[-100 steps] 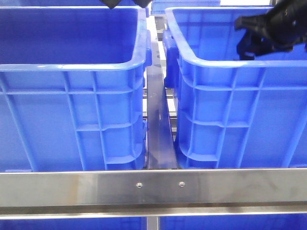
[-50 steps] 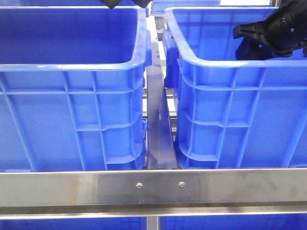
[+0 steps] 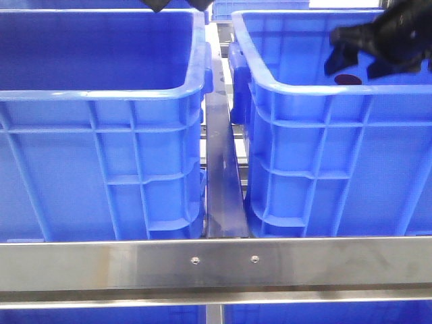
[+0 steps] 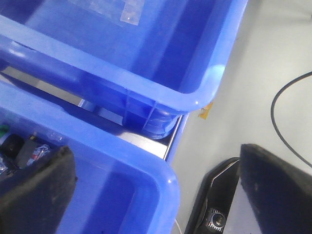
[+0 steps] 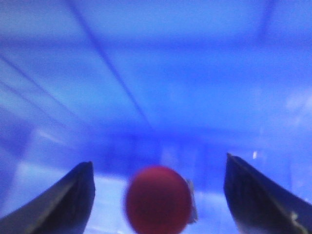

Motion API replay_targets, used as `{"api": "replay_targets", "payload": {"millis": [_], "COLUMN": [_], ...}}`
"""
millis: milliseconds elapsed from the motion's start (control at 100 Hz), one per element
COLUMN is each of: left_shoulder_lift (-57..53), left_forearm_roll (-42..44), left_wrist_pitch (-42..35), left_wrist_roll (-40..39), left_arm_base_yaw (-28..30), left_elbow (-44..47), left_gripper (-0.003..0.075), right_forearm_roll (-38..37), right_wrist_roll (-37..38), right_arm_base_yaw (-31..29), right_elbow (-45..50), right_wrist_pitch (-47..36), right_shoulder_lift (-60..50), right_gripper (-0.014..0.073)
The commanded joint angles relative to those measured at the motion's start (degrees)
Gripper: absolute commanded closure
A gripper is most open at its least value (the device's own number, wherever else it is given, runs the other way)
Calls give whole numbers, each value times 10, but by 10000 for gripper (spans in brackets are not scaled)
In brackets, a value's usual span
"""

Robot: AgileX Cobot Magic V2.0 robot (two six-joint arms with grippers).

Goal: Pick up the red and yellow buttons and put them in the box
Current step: 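Open the right gripper to release the red button and lift away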

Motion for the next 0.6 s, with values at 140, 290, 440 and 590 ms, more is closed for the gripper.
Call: {"api": "replay_targets", "payload": {"millis": [140, 290, 440, 590], "left_shoulder_lift": [-21, -21, -21, -21], "left_forearm_roll": [-19, -19, -19, -19], "left_wrist_pitch": [-21, -15, -2, 17], "left_wrist_roll": [-2, -2, -21, -49], "left_arm_base_yaw": [1, 1, 1, 13], "left_elbow": [-18, -18, -18, -18], "left_gripper": [81, 183, 484, 738], "right_forearm_roll": [12, 12, 12, 15], "right_wrist_roll": [-5, -5, -5, -5], "right_arm_base_yaw": [1, 1, 1, 1], "right_elbow": [21, 68, 106, 140], "right_wrist_pitch": [62, 93, 149, 191], "right_shoulder_lift": [-107, -164, -212, -258], "right_gripper": [427, 654, 652, 652]}}
